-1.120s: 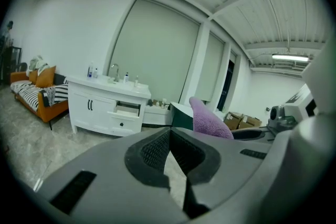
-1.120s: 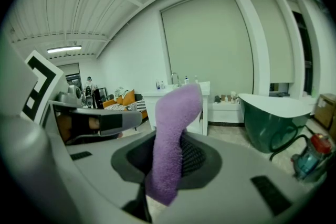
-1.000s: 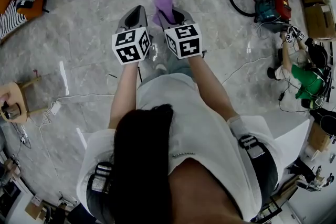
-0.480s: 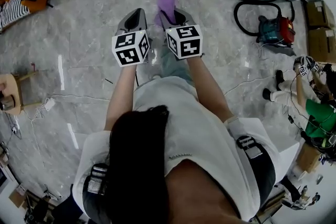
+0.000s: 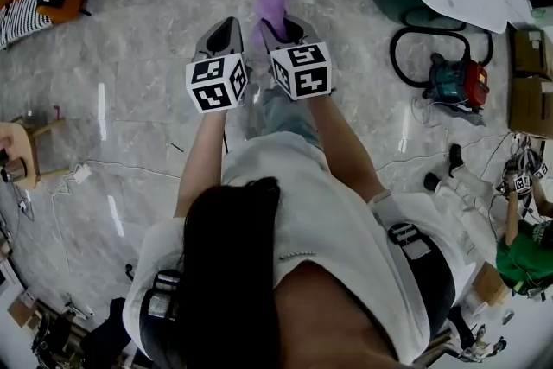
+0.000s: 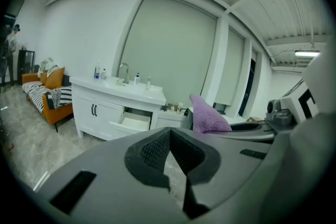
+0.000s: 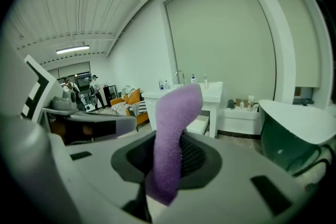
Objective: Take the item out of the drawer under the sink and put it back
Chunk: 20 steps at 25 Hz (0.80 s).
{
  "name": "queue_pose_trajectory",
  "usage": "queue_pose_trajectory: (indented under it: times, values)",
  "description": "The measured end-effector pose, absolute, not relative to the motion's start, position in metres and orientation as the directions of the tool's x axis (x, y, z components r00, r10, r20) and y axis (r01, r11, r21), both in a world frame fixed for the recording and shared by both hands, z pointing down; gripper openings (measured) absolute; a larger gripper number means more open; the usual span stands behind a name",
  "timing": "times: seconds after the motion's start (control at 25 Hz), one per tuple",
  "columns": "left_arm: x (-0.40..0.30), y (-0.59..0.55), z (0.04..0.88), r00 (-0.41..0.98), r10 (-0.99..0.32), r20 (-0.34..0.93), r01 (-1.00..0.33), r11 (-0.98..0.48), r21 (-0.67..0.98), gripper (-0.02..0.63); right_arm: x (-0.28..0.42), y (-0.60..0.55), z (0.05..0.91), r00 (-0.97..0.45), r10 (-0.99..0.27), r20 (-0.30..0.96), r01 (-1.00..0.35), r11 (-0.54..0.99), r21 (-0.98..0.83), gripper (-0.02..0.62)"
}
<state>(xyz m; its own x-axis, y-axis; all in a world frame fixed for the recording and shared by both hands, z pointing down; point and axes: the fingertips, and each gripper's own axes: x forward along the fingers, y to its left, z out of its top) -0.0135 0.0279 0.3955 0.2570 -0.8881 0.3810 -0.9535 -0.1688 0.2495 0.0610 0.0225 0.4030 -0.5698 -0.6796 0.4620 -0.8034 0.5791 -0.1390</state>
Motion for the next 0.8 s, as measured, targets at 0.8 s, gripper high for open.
queue_pose_trajectory:
  times: [0.8]
  values:
    - [0.016,-0.1,0.397,0.207,-0.884,0.418,-0.963,-0.109,0.248,0.003,0.08,-0.11,0.407,-0.639,-0.603,0.478,-0.745,0.64,-0.189,0.104]
